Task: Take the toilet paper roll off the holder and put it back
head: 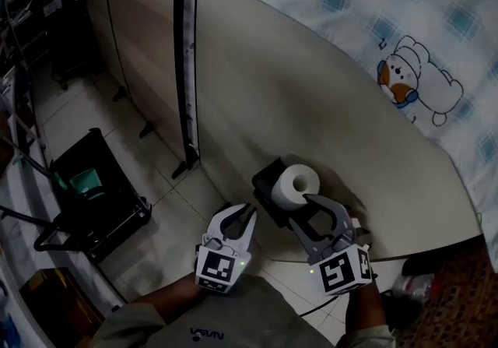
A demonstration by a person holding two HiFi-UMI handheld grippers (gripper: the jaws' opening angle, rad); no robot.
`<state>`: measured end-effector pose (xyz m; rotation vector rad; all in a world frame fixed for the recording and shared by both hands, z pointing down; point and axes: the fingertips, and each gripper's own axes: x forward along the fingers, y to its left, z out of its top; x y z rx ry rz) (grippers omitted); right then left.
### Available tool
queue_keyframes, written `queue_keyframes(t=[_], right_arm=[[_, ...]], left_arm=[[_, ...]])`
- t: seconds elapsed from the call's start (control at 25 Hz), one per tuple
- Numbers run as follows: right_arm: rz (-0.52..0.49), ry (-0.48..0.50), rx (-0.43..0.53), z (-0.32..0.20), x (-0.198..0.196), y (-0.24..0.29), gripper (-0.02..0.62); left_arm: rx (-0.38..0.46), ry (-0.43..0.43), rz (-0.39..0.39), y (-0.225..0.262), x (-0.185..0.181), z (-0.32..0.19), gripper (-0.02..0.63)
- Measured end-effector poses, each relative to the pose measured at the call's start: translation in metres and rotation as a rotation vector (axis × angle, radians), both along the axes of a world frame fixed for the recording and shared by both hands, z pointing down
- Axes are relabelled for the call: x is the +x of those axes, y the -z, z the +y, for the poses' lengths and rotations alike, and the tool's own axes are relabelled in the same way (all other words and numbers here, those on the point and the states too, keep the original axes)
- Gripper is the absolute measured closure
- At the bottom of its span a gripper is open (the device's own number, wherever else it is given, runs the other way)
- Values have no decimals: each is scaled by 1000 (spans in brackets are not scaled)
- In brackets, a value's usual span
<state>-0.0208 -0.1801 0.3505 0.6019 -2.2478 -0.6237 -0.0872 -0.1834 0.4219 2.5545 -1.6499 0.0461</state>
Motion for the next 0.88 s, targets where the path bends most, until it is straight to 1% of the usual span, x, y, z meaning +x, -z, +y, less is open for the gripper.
queue_keyframes(t=[0.2,0.32,0.6,0.84,0.88], right_arm=[[233,-11,-13,-22,-3,-20,417],[345,-15,-54,-28,-1,-31,407],[496,-12,-162,-31,-3,-38,397],[578,-64,-247,-31,-1,-44,392],[586,-76,-261,-31,0,-45,379]], left_arm=[[-7,-67,21,1,-5,-17,551],[-7,-96,33,0,-7,-26,551],[-9,-149,51,-2,-9,-39,551],[-23,-189,64,-4,-15,-45,551],[-26,-196,67,-6,-17,-45,551]])
